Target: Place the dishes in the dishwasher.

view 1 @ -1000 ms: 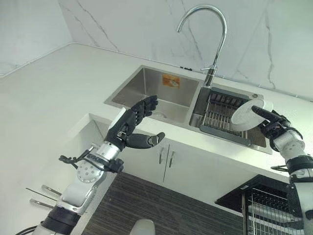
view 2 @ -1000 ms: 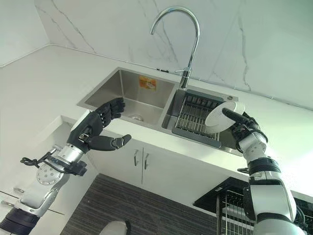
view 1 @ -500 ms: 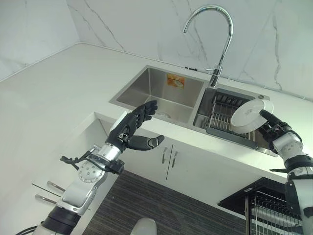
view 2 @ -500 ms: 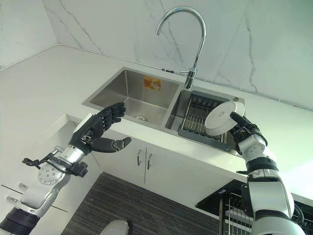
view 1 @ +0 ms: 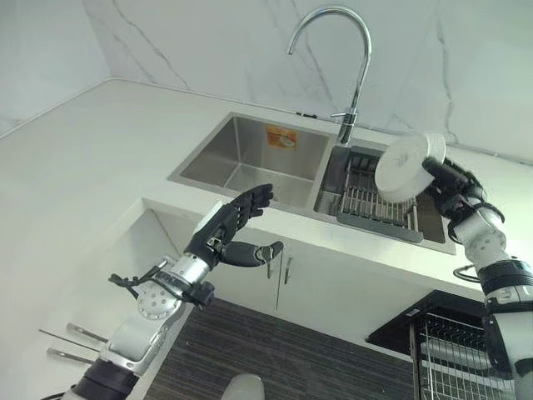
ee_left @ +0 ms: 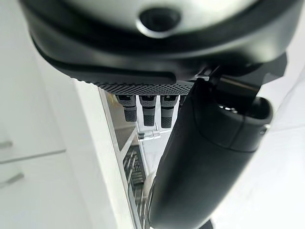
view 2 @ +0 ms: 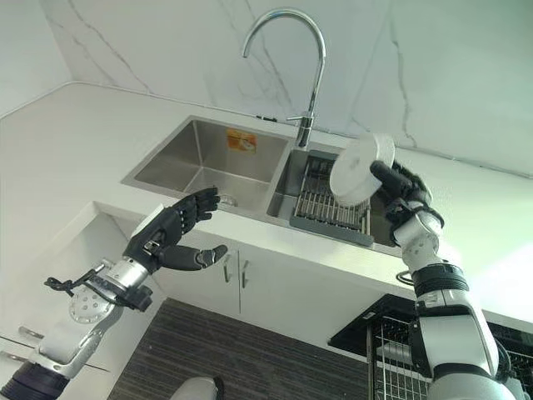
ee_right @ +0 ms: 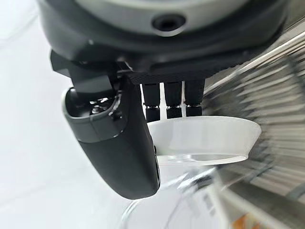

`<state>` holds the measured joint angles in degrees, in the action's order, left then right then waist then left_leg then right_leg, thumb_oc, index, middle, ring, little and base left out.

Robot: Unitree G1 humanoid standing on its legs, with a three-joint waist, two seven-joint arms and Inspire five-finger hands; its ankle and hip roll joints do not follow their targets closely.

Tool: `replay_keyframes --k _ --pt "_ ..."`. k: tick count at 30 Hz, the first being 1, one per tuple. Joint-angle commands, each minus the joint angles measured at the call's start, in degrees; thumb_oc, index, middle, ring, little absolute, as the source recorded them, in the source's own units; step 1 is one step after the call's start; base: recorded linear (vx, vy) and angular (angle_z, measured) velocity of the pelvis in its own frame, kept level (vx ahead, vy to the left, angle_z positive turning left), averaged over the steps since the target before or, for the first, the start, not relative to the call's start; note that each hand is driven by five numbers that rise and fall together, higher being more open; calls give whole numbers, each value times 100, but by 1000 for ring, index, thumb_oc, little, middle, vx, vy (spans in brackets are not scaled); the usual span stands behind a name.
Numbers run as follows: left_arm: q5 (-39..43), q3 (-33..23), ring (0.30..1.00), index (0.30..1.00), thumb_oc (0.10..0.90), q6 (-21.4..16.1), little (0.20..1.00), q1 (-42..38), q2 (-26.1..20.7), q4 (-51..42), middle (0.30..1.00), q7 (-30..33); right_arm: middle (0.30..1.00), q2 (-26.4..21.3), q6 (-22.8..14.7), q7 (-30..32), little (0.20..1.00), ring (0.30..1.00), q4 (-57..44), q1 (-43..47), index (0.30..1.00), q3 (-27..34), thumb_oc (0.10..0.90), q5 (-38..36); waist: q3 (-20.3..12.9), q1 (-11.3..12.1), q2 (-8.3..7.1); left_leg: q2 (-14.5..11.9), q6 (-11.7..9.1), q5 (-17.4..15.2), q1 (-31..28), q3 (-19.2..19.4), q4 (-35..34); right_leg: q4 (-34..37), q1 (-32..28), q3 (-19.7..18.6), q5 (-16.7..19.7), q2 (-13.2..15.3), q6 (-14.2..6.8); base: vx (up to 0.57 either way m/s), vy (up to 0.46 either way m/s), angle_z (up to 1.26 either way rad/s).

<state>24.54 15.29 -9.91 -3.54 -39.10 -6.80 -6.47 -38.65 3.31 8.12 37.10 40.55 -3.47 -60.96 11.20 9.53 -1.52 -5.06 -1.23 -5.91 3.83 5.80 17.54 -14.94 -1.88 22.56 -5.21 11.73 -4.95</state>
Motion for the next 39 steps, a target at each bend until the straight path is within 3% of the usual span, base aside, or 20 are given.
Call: replay_keyframes --k 1,7,9,11,12,13,17,19,22,25,26,27,28,32,33,35,39 --pt "677 -479 900 900 800 -797 900 -184 194 -675 900 -167 300 -386 -1181 -62 300 300 -856 287 300 324 400 -230 -524 -21 0 -300 -392 -732 -212 -188 -35 -225 11 -202 -870 -241 -29 6 -85 -9" --pt "809 -676 900 900 800 -923 900 146 484 -1051 900 -624 300 123 -1314 617 300 300 -3255 -692 300 727 400 656 -468 -254 83 -425 -432 -689 -162 -185 -35 -225 145 -433 -911 -436 44 -35 -56 -7" --pt "892 -735 900 900 800 -858 900 198 521 -1169 900 -886 300 331 -1322 636 300 300 -3917 -1021 300 705 400 1032 -448 -303 98 -339 -386 -750 -220 -220 -35 -225 211 -525 -890 -469 15 -101 63 -12" --pt "1005 -800 900 900 800 -685 900 259 583 -1238 900 -1194 300 560 -1377 506 300 300 -4238 -1222 300 656 400 1121 -410 -270 89 -72 -285 -810 -406 -281 -35 -225 262 -655 -843 -450 -45 -116 170 -43" --pt "994 -848 900 900 800 -377 900 309 693 -1328 900 -1510 300 715 -1397 386 300 300 -4556 -1491 300 651 400 1109 -321 -181 47 276 -142 -723 -437 -346 -35 -225 280 -820 -776 -386 -82 -181 237 -81" --pt "989 -817 900 900 800 -158 900 321 735 -1330 900 -1845 300 799 -1462 457 300 300 -4726 -1691 300 712 400 1174 -266 -161 42 420 -47 -733 -405 -340 -35 -225 301 -898 -716 -351 -113 -204 250 -102" --pt "1107 -563 900 900 800 913 900 363 599 -1276 900 -3236 300 995 -1828 678 300 300 -4932 -2126 300 822 400 1424 -195 -378 188 359 84 -928 -376 -92 -35 -225 527 -1037 -443 -265 -292 -189 267 -69" --pt "1205 -33 900 900 800 1851 900 346 150 -1345 900 -4093 300 1038 -2189 506 300 300 -5174 -2499 300 937 400 1297 -59 -740 216 636 192 -1100 -401 -149 -35 -225 1026 -1392 90 -104 -636 -276 457 -49" --pt "1230 362 900 900 800 2320 900 281 123 -1426 900 -4549 300 1063 -2495 642 300 300 -5250 -2511 300 885 400 1736 66 -908 223 850 280 -1213 -420 -262 -35 -225 1207 -1583 318 -63 -693 -89 278 -41" --pt "1007 789 900 900 800 2385 900 160 159 -1385 900 -4688 300 1041 -2479 558 300 300 -5269 -2349 300 802 400 1698 165 -1008 192 961 369 -1305 -442 -283 -35 -225 1337 -1658 429 -60 -698 -73 151 -41" --pt "828 950 900 900 800 2387 900 146 179 -1335 900 -4543 300 1070 -2426 465 300 300 -5270 -2216 300 723 400 1626 200 -982 166 966 374 -1323 -447 -208 -35 -225 1390 -1439 494 46 -726 -130 91 -36" --pt "617 1078 900 900 800 2428 900 117 198 -1244 900 -4412 300 1149 -2428 483 300 300 -5270 -2070 300 605 400 1617 240 -899 150 909 381 -1336 -459 -7 -35 -225 1370 -978 586 222 -735 -127 55 -74" --pt "555 1101 900 900 800 2423 900 112 216 -1185 900 -4275 300 1194 -2520 410 300 300 -5266 -2047 300 571 400 1626 267 -885 182 841 418 -1396 -512 72 -35 -225 1256 -862 545 269 -725 -116 10 -98" --pt "403 1095 900 900 800 2481 900 139 283 -935 900 -4096 300 1246 -2720 386 300 300 -5536 -2177 300 588 400 1758 203 -908 258 683 490 -1376 -407 167 -35 -225 1033 -974 374 341 -625 -119 -75 -94" --pt "3 1272 900 900 800 2166 900 153 350 -539 900 -3760 300 1346 -2778 309 300 300 -5690 -2225 300 569 400 1875 191 -878 287 552 476 -1381 -349 235 -35 -225 913 -930 364 501 -636 -113 -150 -16" --pt "-260 1435 900 900 800 1995 900 155 528 22 900 -3048 300 1461 -2757 331 300 300 -5871 -2217 300 475 400 2060 168 -791 259 449 446 -1358 -267 236 -35 -225 847 -943 400 717 -664 -100 -255 -25" --pt "-654 1444 900 900 800 1891 900 191 815 1063 900 -1938 300 1639 -2666 336 300 300 -6291 -2583 300 404 400 2469 88 -712 140 282 359 -1297 -170 211 -35 -225 883 -983 512 962 -755 -4 -355 -69"
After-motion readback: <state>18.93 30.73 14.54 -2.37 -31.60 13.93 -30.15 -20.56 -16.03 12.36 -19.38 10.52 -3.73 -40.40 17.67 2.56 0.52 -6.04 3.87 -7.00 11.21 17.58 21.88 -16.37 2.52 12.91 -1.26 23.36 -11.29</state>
